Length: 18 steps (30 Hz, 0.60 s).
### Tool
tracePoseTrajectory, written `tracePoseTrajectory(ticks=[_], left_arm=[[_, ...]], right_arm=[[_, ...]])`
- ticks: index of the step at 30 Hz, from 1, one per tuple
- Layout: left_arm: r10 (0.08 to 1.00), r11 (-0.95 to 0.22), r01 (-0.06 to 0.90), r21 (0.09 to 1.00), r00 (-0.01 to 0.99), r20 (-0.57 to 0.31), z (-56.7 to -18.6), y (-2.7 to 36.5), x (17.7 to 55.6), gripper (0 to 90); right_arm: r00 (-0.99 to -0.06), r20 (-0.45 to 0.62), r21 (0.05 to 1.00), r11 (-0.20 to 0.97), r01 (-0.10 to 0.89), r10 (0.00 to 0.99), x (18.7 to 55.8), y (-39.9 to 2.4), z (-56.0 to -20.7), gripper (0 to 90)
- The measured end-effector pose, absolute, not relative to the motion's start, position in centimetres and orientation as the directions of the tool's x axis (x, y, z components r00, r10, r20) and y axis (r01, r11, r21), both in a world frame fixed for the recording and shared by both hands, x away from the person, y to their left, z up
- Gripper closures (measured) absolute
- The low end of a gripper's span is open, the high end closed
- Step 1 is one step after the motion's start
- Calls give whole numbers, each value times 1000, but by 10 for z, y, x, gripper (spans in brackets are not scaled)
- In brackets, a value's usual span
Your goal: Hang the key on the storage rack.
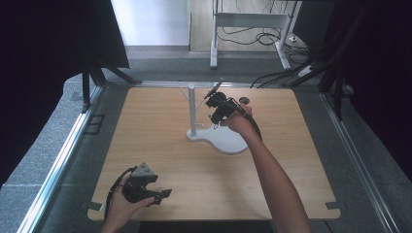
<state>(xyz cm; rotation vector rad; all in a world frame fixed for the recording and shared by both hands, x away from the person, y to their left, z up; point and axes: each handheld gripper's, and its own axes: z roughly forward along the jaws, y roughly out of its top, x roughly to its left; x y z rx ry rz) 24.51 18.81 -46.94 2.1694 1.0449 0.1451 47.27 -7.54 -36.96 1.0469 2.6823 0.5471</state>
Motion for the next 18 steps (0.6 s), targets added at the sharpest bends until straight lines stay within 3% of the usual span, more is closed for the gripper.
tracePoseTrajectory(ticks=[18], left_arm=[[720,-413,639,648,665,-197,-469,190,245,228]], right_arm=[[-714,-65,423,667,613,697,492,-66,-363,846]])
